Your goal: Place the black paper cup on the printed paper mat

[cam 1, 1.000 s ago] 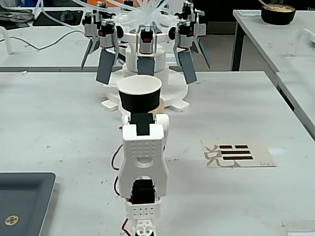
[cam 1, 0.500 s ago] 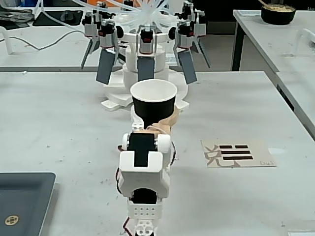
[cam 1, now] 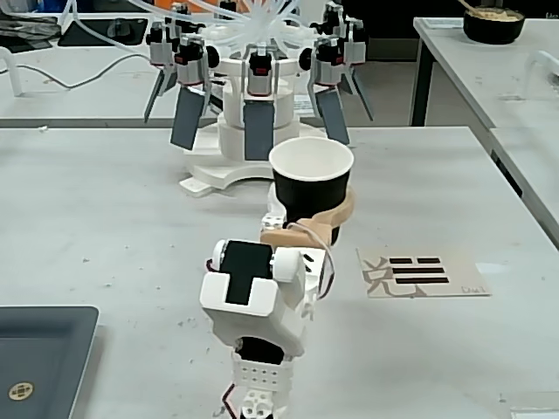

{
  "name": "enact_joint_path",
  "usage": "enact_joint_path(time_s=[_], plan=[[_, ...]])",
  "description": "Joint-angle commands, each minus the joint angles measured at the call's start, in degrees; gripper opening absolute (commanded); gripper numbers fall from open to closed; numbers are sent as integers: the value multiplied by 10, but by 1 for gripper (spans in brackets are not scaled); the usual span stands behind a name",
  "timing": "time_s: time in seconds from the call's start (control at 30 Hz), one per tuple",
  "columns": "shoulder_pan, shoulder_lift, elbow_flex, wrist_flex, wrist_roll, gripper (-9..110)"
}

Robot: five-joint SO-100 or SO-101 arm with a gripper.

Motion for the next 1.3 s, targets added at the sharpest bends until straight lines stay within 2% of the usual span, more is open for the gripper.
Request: enact_joint_path(time_s=[0.0,0.47,1.27], plan=[[25,7,-2,-18,5,9],[112,-94,-79,-41,16,8],[193,-401,-316,-139,16,9]])
